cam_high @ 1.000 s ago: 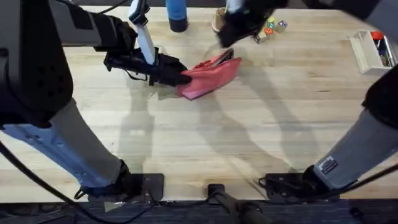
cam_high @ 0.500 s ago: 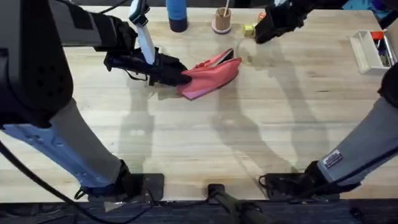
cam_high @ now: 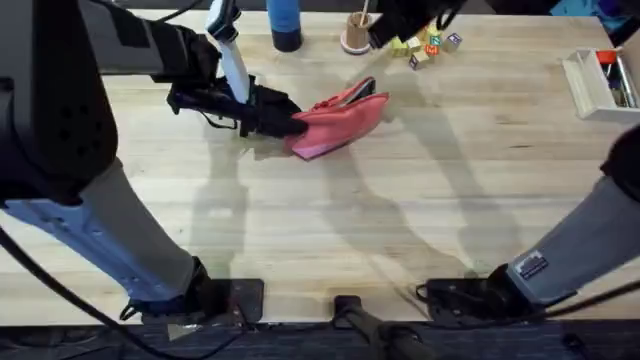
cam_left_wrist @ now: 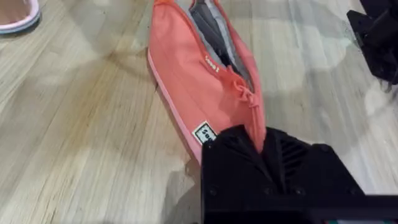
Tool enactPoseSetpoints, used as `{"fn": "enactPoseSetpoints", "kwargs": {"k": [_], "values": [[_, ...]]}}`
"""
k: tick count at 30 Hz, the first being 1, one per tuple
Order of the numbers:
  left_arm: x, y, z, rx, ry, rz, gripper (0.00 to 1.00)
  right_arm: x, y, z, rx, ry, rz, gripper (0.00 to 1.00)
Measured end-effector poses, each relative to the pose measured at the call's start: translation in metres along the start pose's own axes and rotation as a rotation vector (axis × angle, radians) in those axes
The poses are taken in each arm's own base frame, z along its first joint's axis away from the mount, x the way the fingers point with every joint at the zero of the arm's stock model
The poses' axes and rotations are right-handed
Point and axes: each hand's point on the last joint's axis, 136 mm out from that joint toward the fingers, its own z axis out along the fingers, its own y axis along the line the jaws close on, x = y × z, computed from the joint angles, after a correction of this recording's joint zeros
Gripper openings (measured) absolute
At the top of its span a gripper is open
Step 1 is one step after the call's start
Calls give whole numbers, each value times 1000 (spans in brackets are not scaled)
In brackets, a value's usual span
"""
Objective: Unzip the bag, pick up the pens from the table one at a time and place them inside, then zip the bag closed.
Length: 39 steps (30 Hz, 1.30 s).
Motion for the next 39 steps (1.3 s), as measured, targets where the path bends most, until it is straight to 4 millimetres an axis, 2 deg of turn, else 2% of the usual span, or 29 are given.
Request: {"fn": "enactPoseSetpoints", "kwargs": {"k": [4,8,9,14,15,17,26,32,36,39], "values": [[0,0,0,0,0,0,42,-16,15,-15,5,-46,-169,31],[0,0,0,0,0,0,42,-19,25,-15,-2,-48,-311,34],[0,0,0,0,0,0,42,-19,27,-14,-4,-48,-343,141],[0,0,0,0,0,0,42,-24,37,-12,-8,-54,-469,856],[0,0,0,0,0,0,42,-26,38,-12,-4,-61,-490,964],[0,0,0,0,0,0,42,-28,37,-12,6,-68,-505,995],[0,0,0,0,0,0,42,-25,25,-13,54,-42,-517,997],[0,0,0,0,0,0,42,-38,22,-14,84,-89,-532,998],[0,0,0,0,0,0,42,-36,27,-13,68,-81,-540,997],[0,0,0,0,0,-1,42,-23,43,-11,-3,-42,-555,997]]}}
